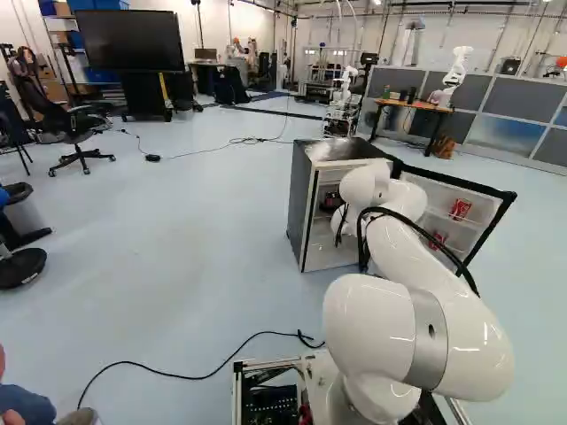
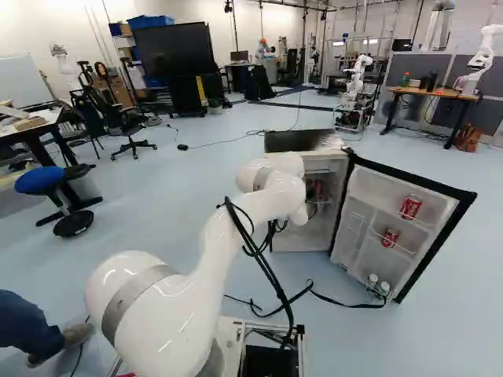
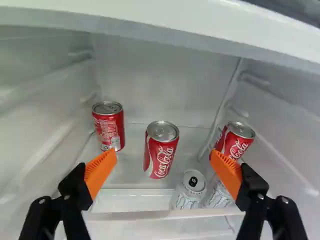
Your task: Grab a drink from the fridge
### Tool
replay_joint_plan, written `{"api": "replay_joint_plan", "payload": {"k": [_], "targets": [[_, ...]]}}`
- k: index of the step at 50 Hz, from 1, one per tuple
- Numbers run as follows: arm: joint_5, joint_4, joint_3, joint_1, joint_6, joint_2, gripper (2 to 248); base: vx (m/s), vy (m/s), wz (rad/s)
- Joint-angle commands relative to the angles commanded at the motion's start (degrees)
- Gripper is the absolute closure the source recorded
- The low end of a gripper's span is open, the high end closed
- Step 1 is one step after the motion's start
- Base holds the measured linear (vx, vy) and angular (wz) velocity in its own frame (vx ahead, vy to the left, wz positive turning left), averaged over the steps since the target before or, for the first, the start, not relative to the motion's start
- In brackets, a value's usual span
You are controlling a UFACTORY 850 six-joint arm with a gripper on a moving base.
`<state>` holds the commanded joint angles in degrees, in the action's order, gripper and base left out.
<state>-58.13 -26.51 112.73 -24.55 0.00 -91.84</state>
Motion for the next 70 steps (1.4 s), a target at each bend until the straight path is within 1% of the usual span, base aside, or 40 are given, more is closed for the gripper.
{"api": "replay_joint_plan", "payload": {"k": [39, 46, 61, 62, 66, 67, 70], "targets": [[0.82, 0.00, 11.80, 0.83, 0.00, -6.99, 3, 0.000, 0.000, 0.000], [0.82, 0.00, 12.53, 0.87, 0.00, -7.42, 3, 0.000, 0.000, 0.000], [0.82, 0.00, 12.70, 0.88, 0.00, -7.52, 3, 0.000, 0.000, 0.000], [0.82, 0.00, 12.70, 0.88, 0.00, -7.52, 22, 0.000, 0.000, 0.000], [0.82, 0.00, 12.70, 0.88, 0.00, -7.52, 22, 0.000, 0.000, 0.000], [0.82, 0.00, 12.70, 0.88, 0.00, -7.52, 60, 0.000, 0.000, 0.000], [0.82, 0.00, 12.70, 0.88, 0.00, -7.52, 60, 0.000, 0.000, 0.000]]}}
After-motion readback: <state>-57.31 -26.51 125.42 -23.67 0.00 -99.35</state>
